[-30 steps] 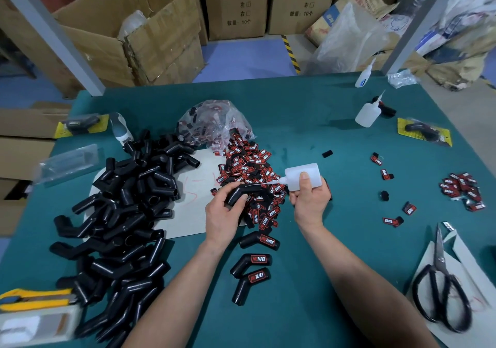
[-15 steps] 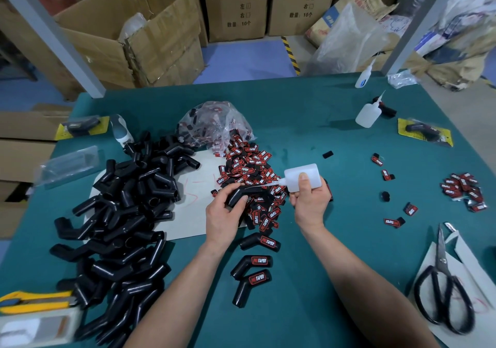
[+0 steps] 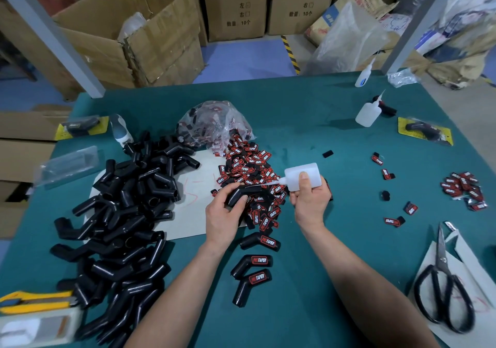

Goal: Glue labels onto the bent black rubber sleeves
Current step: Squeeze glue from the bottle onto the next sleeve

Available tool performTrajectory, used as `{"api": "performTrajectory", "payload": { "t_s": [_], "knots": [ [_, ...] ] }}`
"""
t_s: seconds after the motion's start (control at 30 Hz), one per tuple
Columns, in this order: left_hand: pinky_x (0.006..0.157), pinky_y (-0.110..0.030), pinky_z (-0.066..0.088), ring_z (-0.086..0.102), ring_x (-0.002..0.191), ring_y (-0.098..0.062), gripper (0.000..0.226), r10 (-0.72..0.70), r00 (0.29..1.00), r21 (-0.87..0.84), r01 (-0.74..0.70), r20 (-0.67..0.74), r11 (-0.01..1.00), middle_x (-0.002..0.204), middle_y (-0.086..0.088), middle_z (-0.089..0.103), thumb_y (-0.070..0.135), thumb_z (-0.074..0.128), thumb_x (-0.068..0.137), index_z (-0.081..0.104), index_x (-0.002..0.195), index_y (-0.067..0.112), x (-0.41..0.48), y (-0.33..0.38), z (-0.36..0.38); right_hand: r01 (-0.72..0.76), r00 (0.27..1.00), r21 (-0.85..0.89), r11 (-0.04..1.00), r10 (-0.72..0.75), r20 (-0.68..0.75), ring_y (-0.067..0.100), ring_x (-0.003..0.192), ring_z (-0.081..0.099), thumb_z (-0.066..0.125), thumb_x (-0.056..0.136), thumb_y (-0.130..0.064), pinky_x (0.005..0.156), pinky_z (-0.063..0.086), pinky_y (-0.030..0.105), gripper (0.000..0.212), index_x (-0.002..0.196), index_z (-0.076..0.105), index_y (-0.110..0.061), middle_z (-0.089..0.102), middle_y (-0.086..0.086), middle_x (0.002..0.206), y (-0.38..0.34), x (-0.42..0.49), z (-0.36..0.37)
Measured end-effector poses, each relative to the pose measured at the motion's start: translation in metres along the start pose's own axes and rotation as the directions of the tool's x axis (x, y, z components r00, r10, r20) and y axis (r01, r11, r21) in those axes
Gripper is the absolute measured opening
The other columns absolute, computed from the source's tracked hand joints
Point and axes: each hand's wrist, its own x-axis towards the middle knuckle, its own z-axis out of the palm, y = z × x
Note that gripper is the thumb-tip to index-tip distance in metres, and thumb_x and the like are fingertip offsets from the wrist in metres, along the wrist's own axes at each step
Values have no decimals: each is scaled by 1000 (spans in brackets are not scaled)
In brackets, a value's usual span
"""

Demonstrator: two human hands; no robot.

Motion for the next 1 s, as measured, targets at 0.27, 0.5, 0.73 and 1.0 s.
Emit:
{"api": "performTrajectory", "payload": {
  "t_s": [0.27,0.5,0.73,1.0],
  "knots": [
    [80,-15,56,72,86,0,51,-1,1000,-3,1,-7,1000,100,25,75,14,77,93,66,105,63,-1,1,0,-13,1000,-4,1000,13,14,14,36,45,63,82,-47,35,36,23,33,80,55,-15,57,-3,56,-1,-1,0],
    [78,-12,54,71,85,3,55,5,1000,15,-5,-9,1000,100,28,74,16,77,93,64,106,67,0,1,1,-24,1000,3,1000,24,7,15,36,44,63,79,-48,35,34,23,35,80,54,-14,56,-2,56,-3,-1,1],
    [80,-12,54,71,88,3,53,13,1000,25,-12,-11,1000,102,29,73,17,77,93,65,108,66,1,0,1,-12,1000,-10,1000,12,11,15,36,43,63,80,-48,35,34,23,34,78,55,-15,56,-4,55,-1,0,0],
    [76,-13,55,71,80,2,53,13,1000,26,-13,-5,1000,100,28,74,16,77,93,65,107,66,1,-2,1,-7,1000,-4,1000,7,4,13,35,45,63,81,-48,35,35,22,34,79,55,-15,57,-4,53,-1,0,1]
  ]
}}
